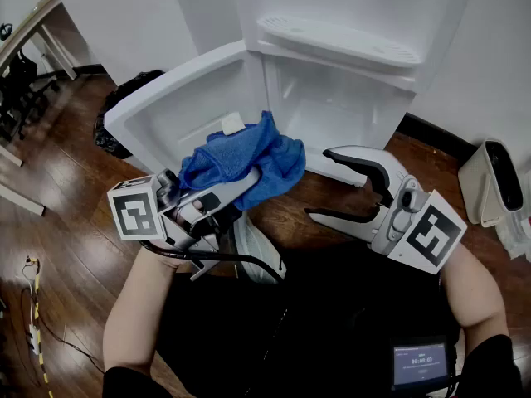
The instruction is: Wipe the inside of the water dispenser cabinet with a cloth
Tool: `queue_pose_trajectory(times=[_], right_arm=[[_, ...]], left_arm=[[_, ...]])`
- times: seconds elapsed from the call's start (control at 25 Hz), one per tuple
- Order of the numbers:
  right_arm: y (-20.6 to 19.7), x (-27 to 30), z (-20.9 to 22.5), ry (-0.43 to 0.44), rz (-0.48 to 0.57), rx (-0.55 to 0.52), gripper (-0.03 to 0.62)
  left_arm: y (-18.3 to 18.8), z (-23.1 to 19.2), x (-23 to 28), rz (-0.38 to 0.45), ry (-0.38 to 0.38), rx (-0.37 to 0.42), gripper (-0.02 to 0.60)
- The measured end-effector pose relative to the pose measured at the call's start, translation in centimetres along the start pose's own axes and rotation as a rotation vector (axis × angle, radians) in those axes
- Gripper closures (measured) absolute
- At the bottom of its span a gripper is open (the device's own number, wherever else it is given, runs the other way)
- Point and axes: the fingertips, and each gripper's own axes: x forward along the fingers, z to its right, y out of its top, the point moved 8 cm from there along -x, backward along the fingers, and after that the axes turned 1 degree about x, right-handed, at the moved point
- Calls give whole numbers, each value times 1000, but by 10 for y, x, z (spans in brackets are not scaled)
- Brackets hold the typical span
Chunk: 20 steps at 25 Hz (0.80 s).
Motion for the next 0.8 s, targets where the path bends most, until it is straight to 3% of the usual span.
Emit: queue_pose_trajectory(times=[0.2,0.32,0.44,0.52,0.64,0.8], right_arm=[[27,-5,-10,62,-53,-282,209],[42,9,-36,136,-68,-484,152],[51,31,-56,219,-66,-617,143],[51,44,-66,311,-86,-640,146],[52,53,-75,430,-91,-577,284],[58,56,-75,446,-39,-445,378]], left_arm=[[-8,11,7,-150,-209,-117,413],[-16,18,9,-217,-275,-176,413],[-32,24,16,-328,-321,-207,413],[-41,29,19,-392,-340,-217,413],[-47,31,15,-460,-369,-229,408],[-43,39,9,-461,-419,-180,359]])
